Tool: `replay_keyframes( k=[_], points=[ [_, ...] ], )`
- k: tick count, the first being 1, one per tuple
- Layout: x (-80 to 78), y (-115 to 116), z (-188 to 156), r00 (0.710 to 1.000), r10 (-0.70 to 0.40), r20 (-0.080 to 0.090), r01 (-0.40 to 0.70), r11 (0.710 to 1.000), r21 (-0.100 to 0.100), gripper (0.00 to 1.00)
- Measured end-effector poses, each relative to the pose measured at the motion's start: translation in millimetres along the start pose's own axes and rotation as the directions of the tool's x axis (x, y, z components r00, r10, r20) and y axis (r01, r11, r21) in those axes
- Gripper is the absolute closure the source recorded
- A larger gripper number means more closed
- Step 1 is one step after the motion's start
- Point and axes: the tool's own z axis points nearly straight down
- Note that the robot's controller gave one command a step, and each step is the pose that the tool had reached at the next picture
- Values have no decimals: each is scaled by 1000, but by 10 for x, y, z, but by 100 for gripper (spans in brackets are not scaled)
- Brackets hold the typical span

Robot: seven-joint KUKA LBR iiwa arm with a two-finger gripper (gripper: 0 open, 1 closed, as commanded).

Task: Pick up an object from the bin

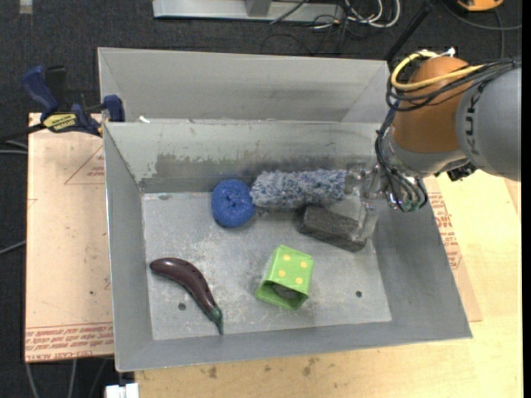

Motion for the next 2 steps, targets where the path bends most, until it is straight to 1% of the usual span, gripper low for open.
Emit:
replay_keyframes(
  k=[1, 2],
  points=[
    [165, 34, 112, 995, 101, -9, -101, 995, 0, 0],
    [288, 263, 41, 999, 32, -4, -32, 999, 1, 0]
  ],
)
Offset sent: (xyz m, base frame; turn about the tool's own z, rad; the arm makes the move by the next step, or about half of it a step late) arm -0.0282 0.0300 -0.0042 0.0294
